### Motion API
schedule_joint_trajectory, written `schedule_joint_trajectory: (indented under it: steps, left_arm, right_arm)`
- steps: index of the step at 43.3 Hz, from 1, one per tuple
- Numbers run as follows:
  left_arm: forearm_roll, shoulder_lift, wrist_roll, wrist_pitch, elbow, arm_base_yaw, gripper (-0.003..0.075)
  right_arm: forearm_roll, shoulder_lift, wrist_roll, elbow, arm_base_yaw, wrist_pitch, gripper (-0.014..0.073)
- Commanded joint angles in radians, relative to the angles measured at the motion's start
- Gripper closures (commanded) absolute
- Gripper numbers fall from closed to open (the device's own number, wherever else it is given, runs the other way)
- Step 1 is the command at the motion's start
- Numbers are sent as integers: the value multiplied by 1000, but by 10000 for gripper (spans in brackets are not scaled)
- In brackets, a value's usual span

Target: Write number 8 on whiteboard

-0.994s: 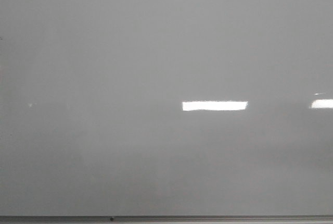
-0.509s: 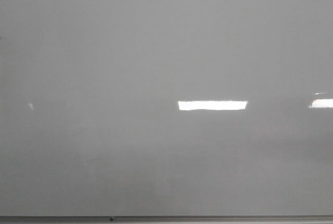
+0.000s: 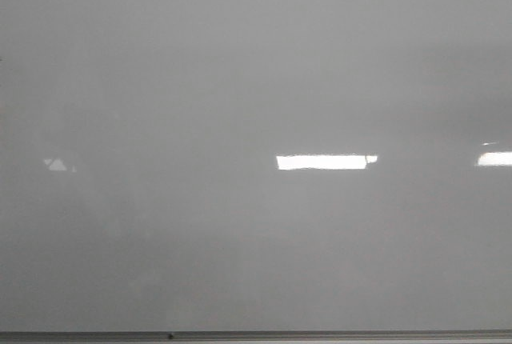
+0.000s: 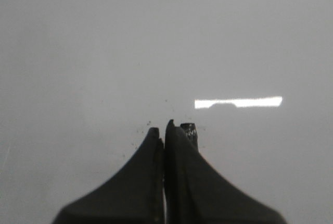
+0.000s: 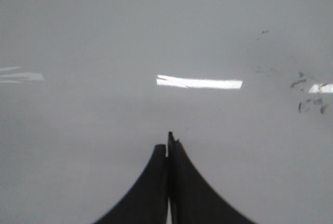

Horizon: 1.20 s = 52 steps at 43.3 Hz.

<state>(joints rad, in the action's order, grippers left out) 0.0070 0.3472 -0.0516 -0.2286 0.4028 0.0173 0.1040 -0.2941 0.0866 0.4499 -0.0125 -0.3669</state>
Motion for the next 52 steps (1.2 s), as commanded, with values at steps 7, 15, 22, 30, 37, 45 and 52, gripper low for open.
schedule_joint_trajectory:
  steps: [7, 15, 22, 30, 37, 45, 52]
  left_arm:
    - [1, 77, 9, 81, 38, 3, 507]
    - [-1, 79, 9, 81, 36, 3, 48]
    - [-123, 114, 4, 53, 34, -8, 50]
    - [-155, 291, 2, 63, 37, -117, 60]
    - [-155, 499, 16, 122, 38, -214, 60]
    - [-176, 736, 33, 329, 38, -176, 60]
    - [-189, 916, 33, 456, 58, -133, 60]
  right_arm:
    - [2, -103, -1, 41, -5, 61, 561]
    - [2, -103, -1, 41, -5, 61, 178]
    - [2, -103, -1, 41, -5, 61, 29]
    - [2, -103, -1, 41, -5, 61, 32]
    - [2, -103, -1, 41, -5, 60, 32]
    - [2, -103, -1, 41, -5, 55, 32]
    - [2, -103, -1, 41, -5, 45, 32]
